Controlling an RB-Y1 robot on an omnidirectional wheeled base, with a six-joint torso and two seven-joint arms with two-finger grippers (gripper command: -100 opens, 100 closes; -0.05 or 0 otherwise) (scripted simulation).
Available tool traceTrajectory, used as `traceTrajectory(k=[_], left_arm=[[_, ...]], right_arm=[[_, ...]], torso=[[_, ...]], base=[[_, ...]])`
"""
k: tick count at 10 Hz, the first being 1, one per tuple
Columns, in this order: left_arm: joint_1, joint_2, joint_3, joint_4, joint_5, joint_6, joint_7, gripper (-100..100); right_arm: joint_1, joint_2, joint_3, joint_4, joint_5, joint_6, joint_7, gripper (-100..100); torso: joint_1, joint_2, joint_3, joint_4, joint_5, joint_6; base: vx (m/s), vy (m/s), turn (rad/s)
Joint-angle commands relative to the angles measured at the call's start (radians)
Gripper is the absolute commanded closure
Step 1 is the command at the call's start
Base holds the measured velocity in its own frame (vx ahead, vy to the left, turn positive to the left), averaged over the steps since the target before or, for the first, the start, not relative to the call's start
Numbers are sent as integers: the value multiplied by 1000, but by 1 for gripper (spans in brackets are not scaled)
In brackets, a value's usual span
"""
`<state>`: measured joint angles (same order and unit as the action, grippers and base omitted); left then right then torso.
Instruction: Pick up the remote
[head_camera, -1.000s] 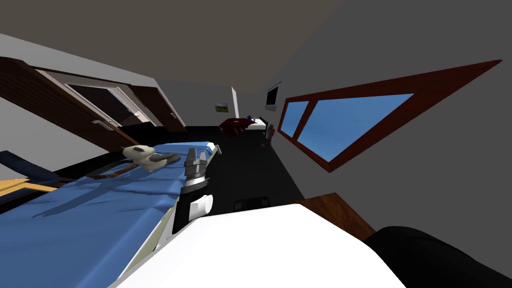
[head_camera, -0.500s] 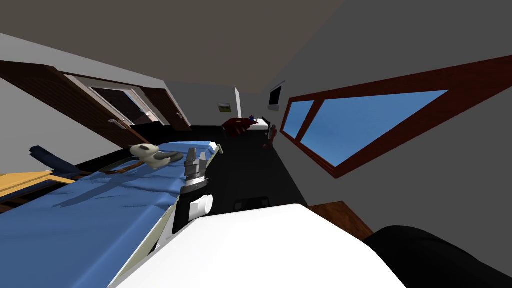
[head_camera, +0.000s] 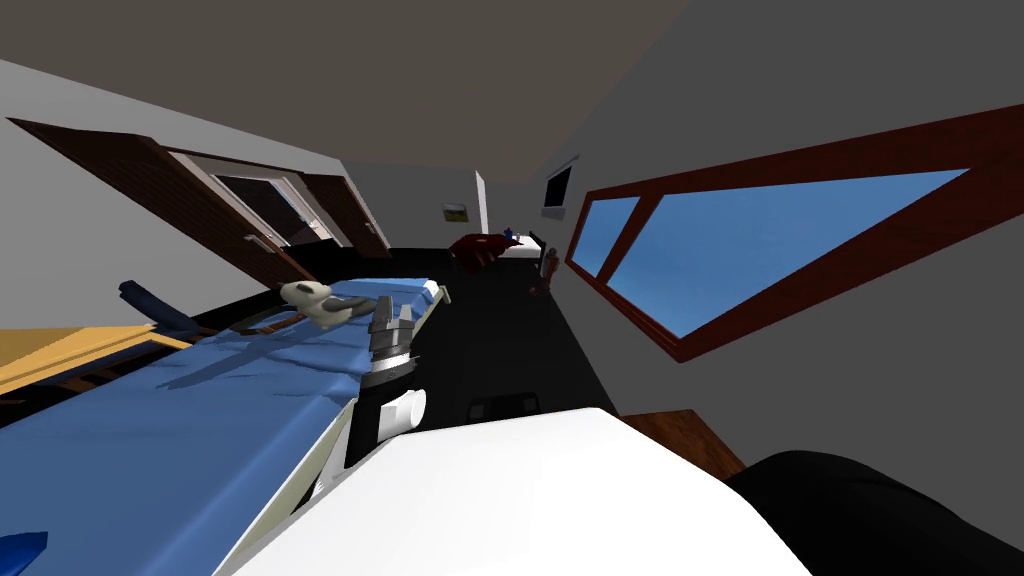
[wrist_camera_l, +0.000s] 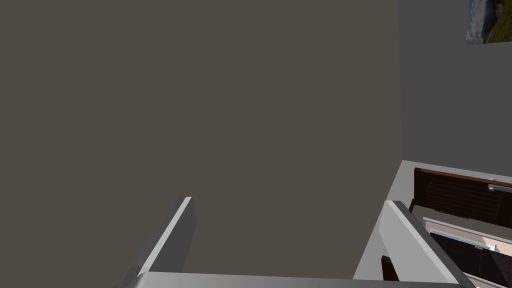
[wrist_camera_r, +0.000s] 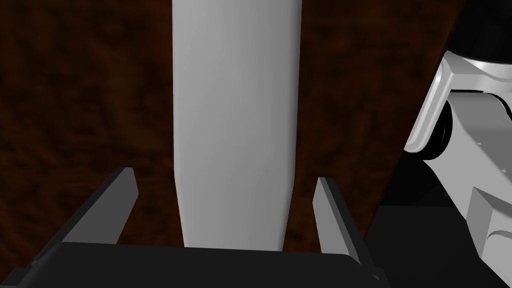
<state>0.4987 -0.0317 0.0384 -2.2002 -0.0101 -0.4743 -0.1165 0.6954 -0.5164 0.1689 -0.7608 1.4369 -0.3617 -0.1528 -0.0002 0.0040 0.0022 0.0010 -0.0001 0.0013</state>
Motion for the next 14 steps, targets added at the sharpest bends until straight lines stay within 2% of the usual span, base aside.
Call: traceTrajectory(k=[1,2,3,7,8,9,10,12,13,14], left_arm=[[0,0,0,0,0,0,0,0],[0,0,0,0,0,0,0,0],[0,0,0,0,0,0,0,0],[0,0,0,0,0,0,0,0],[0,0,0,0,0,0,0,0],[0,0,0,0,0,0,0,0],[1,0,0,0,0,0,0,0],[0,0,0,0,0,0,0,0],[0,0,0,0,0,0,0,0],[0,0,0,0,0,0,0,0]], right_arm=[[-32,21,16,40,-20,20,5,-100],[-15,9,15,14,-7,15,-9,-100],[-16,10,17,16,-8,18,-11,100],[-16,13,18,15,-8,15,-11,100],[-16,13,18,15,-8,15,-11,0],[18,-9,-5,-22,12,-3,-11,100],[38,-22,-14,-47,25,-13,-17,100],[38,-22,-14,-47,25,-13,-17,100],[68,-40,-27,-84,44,-27,-27,100],[57,-33,-22,-71,34,-20,-22,100]], torso=[[0,0,0,0,0,0],[0,1,0,0,0,0],[1,-2,-1,0,0,0],[-1,-5,-3,-1,1,0],[-1,-5,-3,-1,1,0],[-1,-5,-3,-1,1,0],[1,-8,-5,-2,1,1],[2,-11,-6,-2,1,0],[1,-9,-5,-2,1,0],[1,-9,-5,-2,2,1]], base=[[-102,-42,93],[-43,-19,17],[-8,0,-5],[0,0,0],[0,0,0],[67,23,-171],[105,43,-174],[53,20,-2],[49,9,-99],[25,6,-30]])
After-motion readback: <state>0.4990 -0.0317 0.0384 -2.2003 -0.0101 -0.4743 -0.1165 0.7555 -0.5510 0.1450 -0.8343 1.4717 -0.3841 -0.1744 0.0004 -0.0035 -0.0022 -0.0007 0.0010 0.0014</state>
